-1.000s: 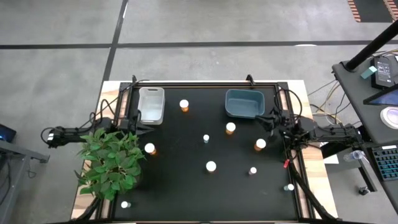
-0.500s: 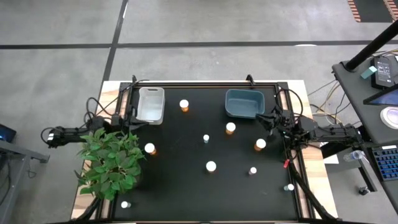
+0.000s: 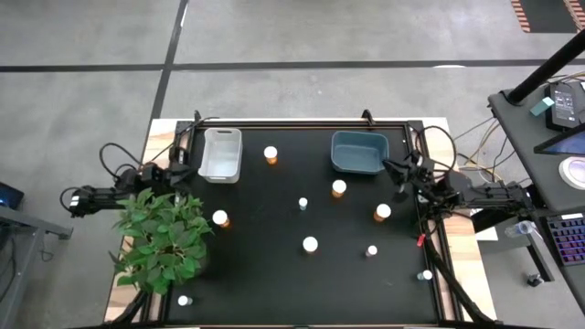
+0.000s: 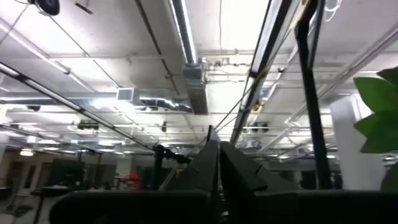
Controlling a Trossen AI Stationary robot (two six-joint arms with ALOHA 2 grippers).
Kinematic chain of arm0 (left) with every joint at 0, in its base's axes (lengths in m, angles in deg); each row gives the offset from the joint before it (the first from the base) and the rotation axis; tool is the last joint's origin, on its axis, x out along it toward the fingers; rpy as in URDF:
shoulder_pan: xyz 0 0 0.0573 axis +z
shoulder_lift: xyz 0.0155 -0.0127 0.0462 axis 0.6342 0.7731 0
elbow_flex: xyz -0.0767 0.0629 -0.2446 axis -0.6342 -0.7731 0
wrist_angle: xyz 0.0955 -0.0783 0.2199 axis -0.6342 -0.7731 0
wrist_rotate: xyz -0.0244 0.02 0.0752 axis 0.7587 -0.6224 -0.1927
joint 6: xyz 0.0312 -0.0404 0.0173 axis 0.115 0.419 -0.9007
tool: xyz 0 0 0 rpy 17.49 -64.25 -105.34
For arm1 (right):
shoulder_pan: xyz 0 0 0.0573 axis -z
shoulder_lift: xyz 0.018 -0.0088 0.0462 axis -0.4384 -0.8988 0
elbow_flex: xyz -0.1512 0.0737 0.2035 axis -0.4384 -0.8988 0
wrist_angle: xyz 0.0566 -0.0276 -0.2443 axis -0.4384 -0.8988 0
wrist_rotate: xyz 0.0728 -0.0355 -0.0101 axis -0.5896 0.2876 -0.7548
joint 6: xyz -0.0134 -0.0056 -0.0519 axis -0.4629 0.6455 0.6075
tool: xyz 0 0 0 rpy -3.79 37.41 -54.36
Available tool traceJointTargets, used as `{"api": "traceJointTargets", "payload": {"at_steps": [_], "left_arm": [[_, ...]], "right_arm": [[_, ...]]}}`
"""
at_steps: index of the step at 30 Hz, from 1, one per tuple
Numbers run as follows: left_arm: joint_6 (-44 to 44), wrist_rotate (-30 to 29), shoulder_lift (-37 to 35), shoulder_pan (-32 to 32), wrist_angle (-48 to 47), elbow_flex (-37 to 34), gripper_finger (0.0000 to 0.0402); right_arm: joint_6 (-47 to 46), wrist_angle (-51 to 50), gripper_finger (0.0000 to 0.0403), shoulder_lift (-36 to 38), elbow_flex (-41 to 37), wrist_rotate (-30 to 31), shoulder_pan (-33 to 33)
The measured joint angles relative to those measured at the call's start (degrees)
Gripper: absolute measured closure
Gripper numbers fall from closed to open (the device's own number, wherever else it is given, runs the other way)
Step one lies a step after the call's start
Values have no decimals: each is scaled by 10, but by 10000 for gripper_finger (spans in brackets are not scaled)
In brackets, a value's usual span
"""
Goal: Pick and place medicine bottles into bin by pill shape (circle, oval)
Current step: Put the small blue pill bottle into the blue bin
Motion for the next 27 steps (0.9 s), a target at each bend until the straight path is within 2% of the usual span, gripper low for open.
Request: {"api": "traceJointTargets", "payload": {"at_steps": [5, 10, 13, 20, 27], "left_arm": [[-40, -52, 1, 0, -2, 0, 401], [-56, -172, 1, 0, 3, 0, 401], [-72, -214, 8, 0, -4, 0, 401], [-76, -220, 35, 0, -2, 0, 401], [-76, -220, 42, 0, 16, 1, 401]], "right_arm": [[16, 5, 374, -15, 23, 0, 0], [25, 5, 374, -51, 53, 0, 0], [35, 7, 374, -84, 74, 0, 0], [62, 5, 374, -170, 105, 0, 0], [47, 5, 374, -246, 134, -2, 0]]}}
